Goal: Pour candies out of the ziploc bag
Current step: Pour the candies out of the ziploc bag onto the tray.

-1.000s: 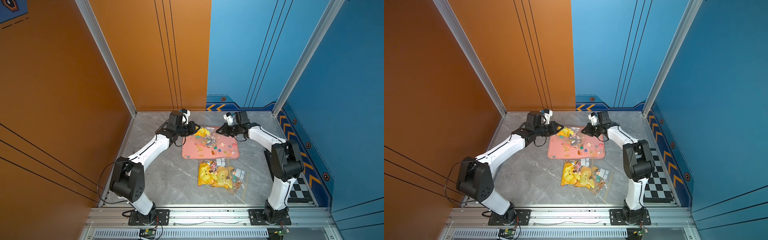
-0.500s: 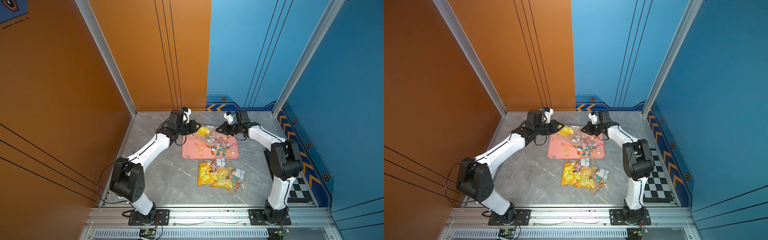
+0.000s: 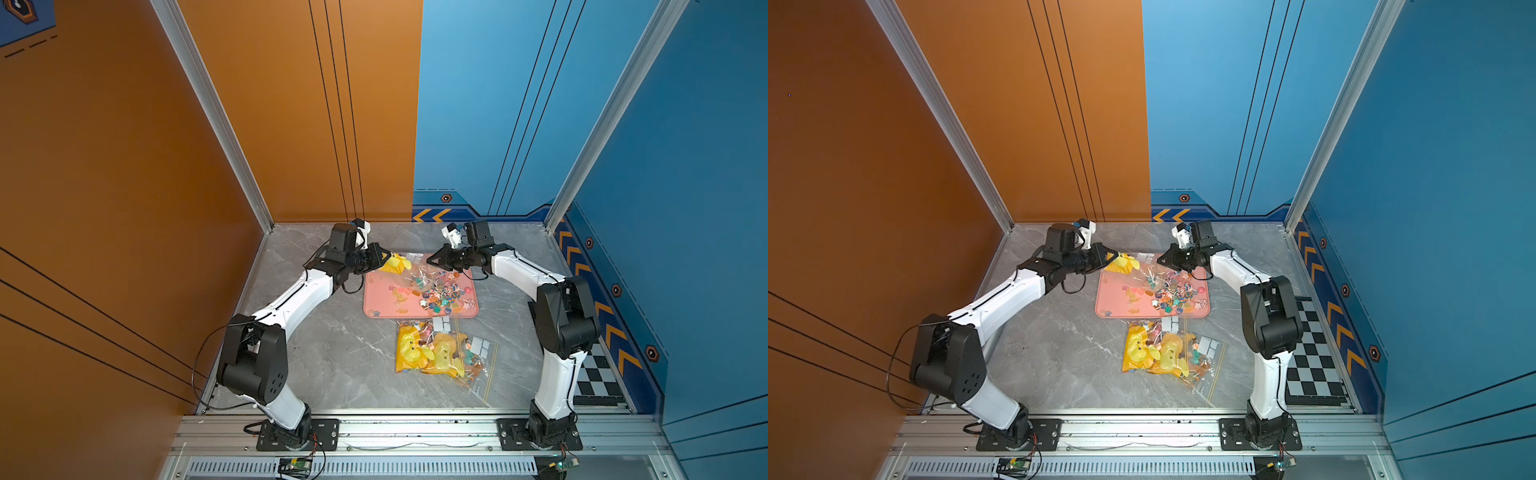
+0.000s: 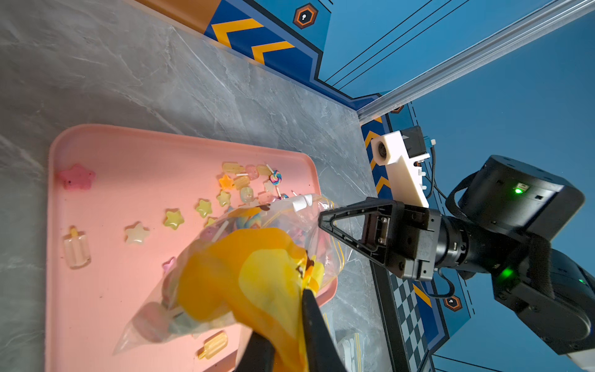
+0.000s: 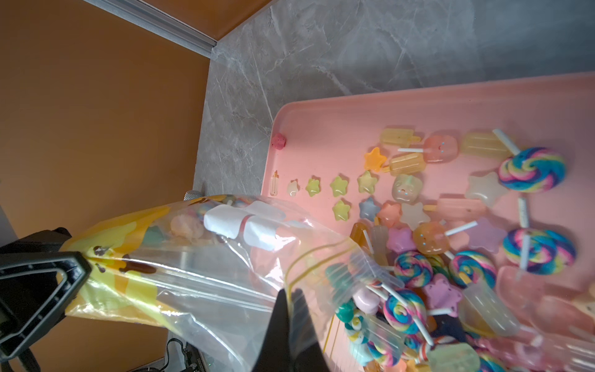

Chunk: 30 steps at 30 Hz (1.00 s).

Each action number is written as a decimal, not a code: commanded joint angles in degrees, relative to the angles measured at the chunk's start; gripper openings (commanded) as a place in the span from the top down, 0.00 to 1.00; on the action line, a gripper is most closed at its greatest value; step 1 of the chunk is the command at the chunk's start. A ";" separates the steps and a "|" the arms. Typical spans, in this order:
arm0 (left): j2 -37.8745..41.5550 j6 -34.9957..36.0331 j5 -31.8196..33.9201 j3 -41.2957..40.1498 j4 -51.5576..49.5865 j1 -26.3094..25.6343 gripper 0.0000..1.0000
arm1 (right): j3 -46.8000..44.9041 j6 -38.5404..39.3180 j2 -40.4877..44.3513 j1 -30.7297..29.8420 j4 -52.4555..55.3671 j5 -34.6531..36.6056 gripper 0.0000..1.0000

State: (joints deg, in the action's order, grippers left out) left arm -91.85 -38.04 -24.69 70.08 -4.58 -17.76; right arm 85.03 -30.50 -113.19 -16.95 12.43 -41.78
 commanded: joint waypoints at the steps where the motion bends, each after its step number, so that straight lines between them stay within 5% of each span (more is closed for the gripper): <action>1: 5.33 1.37 0.13 -0.03 2.67 2.75 1.00 | 1.70 -0.44 -1.34 -0.21 2.64 5.22 1.00; 30: 11.63 7.96 2.93 -2.86 -8.17 6.68 1.00 | 3.53 -0.68 -4.47 -4.23 2.88 6.21 1.00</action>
State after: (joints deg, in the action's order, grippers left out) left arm -83.00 -32.58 -25.32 65.67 -11.29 -12.71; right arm 88.58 -31.35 -115.04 -22.76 11.92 -40.95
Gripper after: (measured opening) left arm 0.145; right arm 0.047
